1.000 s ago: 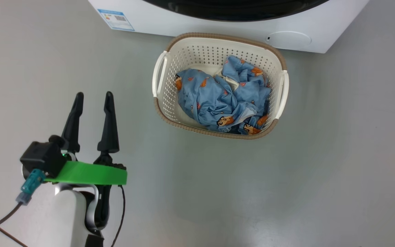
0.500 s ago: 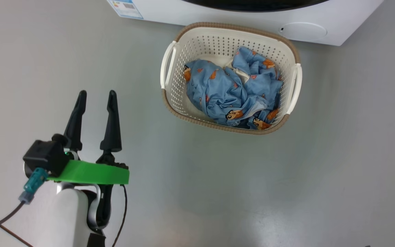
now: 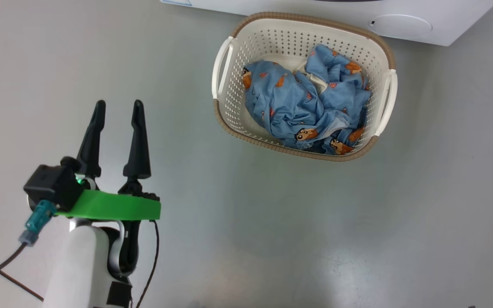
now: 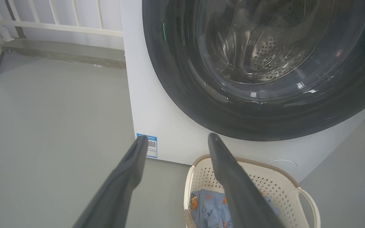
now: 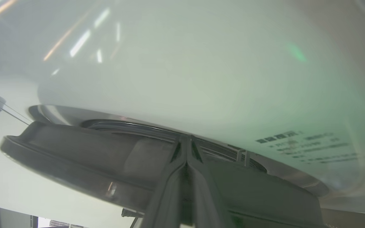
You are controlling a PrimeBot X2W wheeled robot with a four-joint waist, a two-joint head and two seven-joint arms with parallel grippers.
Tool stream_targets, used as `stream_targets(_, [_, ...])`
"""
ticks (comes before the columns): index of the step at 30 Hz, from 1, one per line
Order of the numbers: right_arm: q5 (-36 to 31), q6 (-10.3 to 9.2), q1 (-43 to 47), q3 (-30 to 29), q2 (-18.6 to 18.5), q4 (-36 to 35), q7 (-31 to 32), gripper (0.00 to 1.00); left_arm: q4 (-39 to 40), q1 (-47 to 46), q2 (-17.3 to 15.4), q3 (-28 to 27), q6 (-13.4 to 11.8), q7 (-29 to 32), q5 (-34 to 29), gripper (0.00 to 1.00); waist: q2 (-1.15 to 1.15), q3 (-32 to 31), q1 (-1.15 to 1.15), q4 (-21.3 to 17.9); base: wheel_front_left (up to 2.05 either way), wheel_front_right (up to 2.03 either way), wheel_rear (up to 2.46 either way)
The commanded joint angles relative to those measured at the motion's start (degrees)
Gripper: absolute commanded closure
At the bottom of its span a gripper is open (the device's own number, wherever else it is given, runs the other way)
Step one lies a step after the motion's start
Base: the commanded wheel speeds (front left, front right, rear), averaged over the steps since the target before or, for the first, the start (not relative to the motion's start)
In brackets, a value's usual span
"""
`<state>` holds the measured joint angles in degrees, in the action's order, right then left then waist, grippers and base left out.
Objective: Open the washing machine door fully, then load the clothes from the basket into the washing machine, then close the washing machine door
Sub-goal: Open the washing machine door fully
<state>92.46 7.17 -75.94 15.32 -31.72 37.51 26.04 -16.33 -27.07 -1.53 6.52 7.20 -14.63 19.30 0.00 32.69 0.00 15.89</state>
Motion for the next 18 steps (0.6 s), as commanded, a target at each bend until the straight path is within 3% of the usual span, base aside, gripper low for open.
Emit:
stream_targets(1, [-0.7, 0.32, -0.2, 0.8, 0.5, -0.9, 1.2, 1.00, 1.0, 0.1, -1.4, -1.7, 0.1, -0.4, 1.0, 0.00, 0.00, -0.2, 0.00, 0.3, 0.00, 0.00, 0.00])
stream_targets(18, [1.3, 0.32, 8.6, 1.8, 2.9, -2.6, 5.5, 1.00, -0.5, 2.0, -1.4, -2.0, -0.3, -0.4, 1.1, 0.00, 0.00, -6.1, 0.00, -0.4, 0.00, 0.00, 0.00])
